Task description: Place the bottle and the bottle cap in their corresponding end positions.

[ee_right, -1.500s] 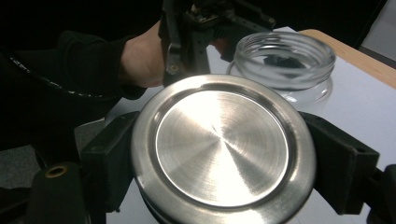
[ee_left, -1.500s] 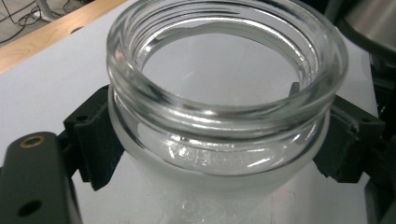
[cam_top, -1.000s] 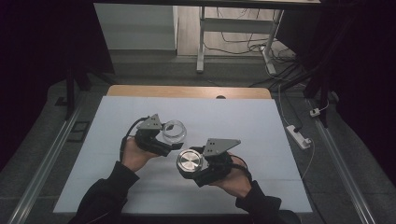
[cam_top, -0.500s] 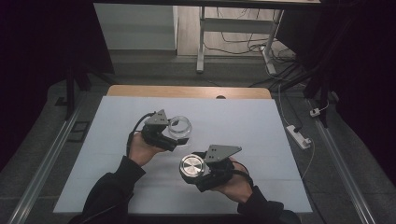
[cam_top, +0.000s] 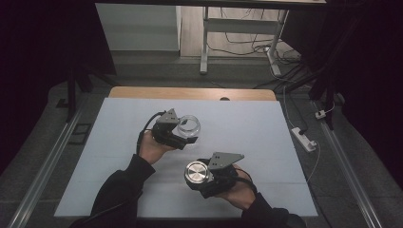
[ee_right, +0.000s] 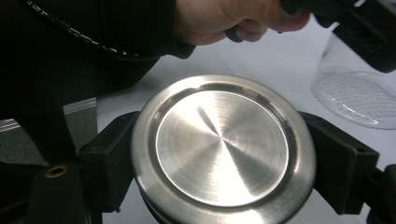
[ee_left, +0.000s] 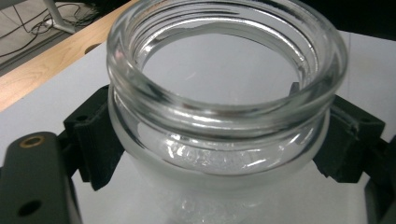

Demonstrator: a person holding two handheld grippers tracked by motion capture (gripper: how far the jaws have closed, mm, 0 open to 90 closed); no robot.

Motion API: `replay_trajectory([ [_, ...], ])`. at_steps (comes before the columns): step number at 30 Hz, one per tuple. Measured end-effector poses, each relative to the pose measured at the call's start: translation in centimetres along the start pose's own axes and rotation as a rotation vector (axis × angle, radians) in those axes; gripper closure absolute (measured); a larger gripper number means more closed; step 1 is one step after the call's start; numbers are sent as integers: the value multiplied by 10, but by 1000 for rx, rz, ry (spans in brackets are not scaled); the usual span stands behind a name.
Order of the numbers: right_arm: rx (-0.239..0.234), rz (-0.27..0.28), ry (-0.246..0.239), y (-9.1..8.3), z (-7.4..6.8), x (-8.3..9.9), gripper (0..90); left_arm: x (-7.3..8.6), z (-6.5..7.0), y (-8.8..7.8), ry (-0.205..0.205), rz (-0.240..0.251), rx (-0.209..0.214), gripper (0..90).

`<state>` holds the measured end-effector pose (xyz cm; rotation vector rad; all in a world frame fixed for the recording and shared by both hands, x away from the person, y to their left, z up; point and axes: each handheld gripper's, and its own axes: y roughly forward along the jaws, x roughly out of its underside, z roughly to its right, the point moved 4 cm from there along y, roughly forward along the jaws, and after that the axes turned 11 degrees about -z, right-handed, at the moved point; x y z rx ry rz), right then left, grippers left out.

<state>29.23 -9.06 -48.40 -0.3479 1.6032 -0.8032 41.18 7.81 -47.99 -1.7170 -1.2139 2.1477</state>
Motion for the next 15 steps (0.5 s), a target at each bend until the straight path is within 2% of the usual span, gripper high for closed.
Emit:
replay_trajectory([
  [15, 13, -22, 8, 24, 5, 14, 186, -1, -13, 21, -21, -2, -11, 154],
])
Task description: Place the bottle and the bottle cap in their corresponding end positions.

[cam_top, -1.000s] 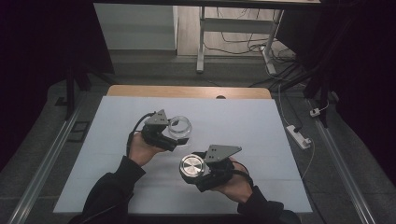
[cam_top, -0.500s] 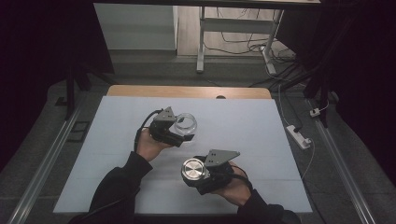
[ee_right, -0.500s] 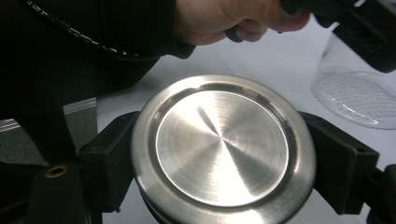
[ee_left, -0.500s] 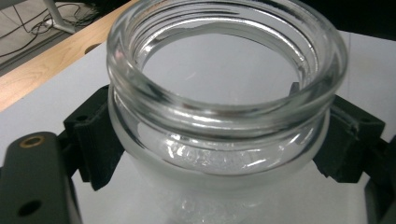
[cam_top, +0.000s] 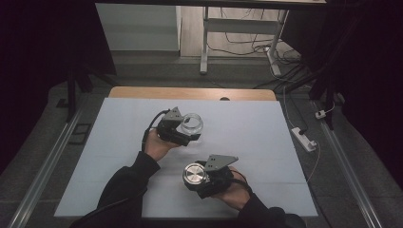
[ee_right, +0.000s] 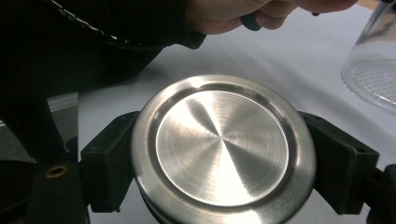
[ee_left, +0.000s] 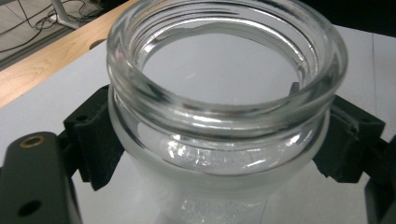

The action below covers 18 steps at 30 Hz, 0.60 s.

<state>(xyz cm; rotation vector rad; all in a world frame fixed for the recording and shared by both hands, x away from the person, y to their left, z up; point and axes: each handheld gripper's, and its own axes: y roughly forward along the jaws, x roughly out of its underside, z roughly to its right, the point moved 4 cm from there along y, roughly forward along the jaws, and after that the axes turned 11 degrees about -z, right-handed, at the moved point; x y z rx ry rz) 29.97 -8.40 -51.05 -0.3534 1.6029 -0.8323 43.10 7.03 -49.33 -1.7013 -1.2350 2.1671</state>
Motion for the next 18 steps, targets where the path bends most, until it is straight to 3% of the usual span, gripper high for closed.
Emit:
replay_trajectory([
  [18, 8, -51, 1, 29, 6, 12, 186, 9, -15, 18, -26, -20, -31, 153],
])
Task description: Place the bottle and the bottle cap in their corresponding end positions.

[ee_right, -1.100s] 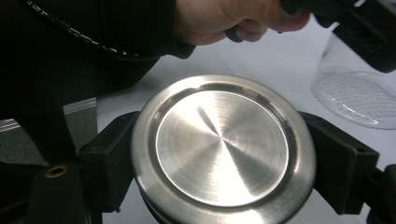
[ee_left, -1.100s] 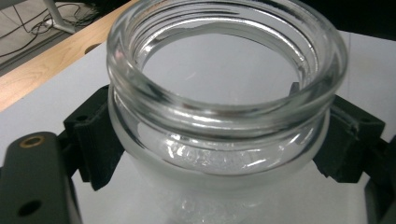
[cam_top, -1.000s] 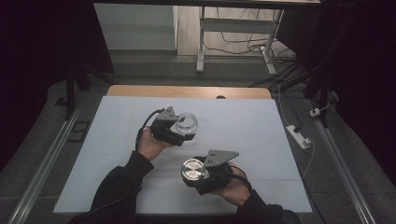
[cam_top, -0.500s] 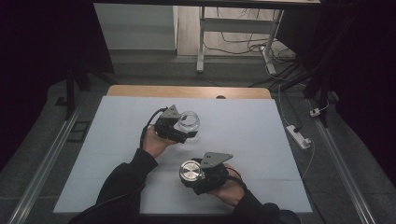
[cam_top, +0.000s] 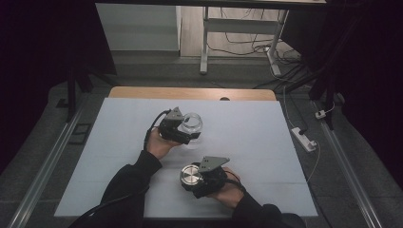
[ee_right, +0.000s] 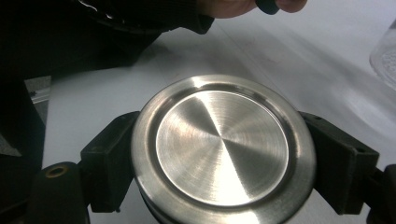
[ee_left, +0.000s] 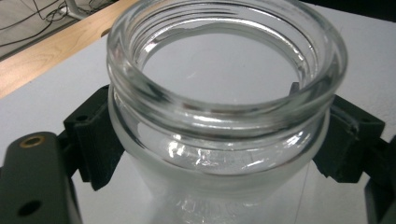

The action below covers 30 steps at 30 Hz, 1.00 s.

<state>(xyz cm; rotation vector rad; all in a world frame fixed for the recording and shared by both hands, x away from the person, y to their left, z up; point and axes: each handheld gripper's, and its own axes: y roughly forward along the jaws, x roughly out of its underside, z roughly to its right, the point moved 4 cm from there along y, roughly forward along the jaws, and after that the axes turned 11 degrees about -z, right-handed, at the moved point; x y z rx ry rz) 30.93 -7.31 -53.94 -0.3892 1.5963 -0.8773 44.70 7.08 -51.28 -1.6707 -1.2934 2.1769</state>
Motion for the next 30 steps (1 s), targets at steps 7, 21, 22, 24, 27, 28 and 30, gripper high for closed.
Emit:
replay_trajectory([
  [7, 6, -27, 12, 7, 6, 5, 186, 6, -5, 6, -12, -7, -9, 154],
  [21, 17, -94, 16, 19, 11, 11, 185, 15, -9, 15, -21, -39, -26, 153],
  [22, 21, -98, 14, 20, 12, 11, 185, 16, -9, 16, -22, -40, -27, 153],
  [24, 23, -106, 13, 21, 13, 12, 185, 16, -9, 17, -21, -43, -25, 153],
  [27, 28, -118, 6, 23, 13, 13, 184, 17, -9, 19, -21, -46, -26, 153],
  [28, 27, -120, 3, 23, 14, 13, 184, 17, -9, 20, -20, -48, -26, 153],
  [30, 30, -121, 2, 24, 13, 13, 184, 18, -8, 21, -18, -50, -26, 153],
])
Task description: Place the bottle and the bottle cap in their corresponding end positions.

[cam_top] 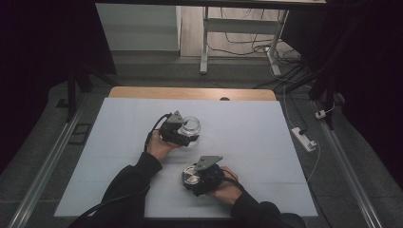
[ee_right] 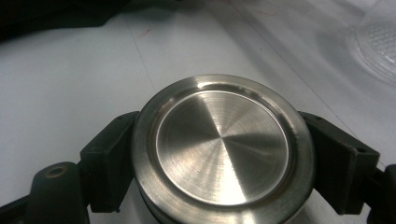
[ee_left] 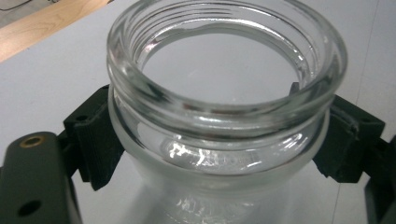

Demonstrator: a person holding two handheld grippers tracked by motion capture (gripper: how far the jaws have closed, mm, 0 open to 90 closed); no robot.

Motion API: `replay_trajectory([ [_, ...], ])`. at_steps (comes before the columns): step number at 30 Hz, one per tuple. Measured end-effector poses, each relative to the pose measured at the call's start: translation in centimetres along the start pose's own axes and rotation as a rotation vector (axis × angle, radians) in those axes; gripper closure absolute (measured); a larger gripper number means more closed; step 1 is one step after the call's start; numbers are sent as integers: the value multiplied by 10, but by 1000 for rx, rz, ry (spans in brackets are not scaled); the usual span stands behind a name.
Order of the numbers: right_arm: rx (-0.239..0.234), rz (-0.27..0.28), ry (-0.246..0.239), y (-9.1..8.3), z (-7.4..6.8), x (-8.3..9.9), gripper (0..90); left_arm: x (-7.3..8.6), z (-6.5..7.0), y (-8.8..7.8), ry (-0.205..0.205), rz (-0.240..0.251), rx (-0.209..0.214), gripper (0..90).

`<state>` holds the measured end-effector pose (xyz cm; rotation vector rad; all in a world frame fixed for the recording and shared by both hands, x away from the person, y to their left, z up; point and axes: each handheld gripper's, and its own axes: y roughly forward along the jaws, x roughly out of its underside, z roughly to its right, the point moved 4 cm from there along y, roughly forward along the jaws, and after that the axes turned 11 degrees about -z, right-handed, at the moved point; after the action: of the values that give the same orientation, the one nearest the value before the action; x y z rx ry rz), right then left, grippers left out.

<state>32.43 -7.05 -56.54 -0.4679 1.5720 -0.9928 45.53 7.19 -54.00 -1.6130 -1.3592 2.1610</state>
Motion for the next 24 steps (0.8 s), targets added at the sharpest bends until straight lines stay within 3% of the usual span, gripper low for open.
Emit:
replay_trajectory([
  [11, 12, -44, -10, 4, -1, -1, 182, 2, 0, 0, 8, 0, 3, 152],
  [20, 5, -48, -13, 4, 0, 0, 174, 3, -1, 1, 5, 4, 18, 144],
  [24, -15, -51, 3, 5, -1, -1, 107, 3, -2, 1, -20, 5, 42, 125],
])
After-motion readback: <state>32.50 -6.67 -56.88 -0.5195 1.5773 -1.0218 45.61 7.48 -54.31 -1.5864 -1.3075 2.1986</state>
